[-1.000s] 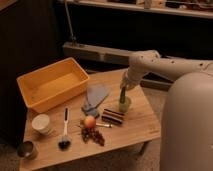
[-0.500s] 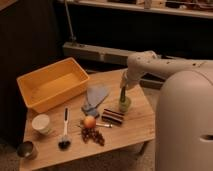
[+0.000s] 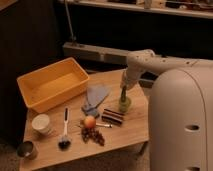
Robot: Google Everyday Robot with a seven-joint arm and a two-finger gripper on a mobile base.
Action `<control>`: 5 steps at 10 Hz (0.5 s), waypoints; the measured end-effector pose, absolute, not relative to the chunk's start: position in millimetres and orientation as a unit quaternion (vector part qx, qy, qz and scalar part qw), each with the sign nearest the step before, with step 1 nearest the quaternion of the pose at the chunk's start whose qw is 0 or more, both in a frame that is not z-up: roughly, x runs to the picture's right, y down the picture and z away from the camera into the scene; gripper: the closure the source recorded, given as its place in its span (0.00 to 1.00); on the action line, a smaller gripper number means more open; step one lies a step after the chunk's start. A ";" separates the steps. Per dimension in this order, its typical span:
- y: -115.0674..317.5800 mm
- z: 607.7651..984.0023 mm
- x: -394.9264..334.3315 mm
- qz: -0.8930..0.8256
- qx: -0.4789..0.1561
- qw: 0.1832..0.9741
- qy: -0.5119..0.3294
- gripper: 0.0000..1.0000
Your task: Place pepper in plastic cup
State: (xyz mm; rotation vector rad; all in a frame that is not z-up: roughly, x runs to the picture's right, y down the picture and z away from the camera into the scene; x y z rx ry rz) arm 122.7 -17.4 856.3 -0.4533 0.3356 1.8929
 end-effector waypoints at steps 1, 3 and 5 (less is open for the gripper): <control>-16.6 856.7 123.7 0.802 -0.190 0.548 0.143 0.49; -16.9 856.7 127.4 0.805 -0.191 0.544 0.141 0.26; -17.6 856.2 128.6 0.805 -0.191 0.544 0.139 0.20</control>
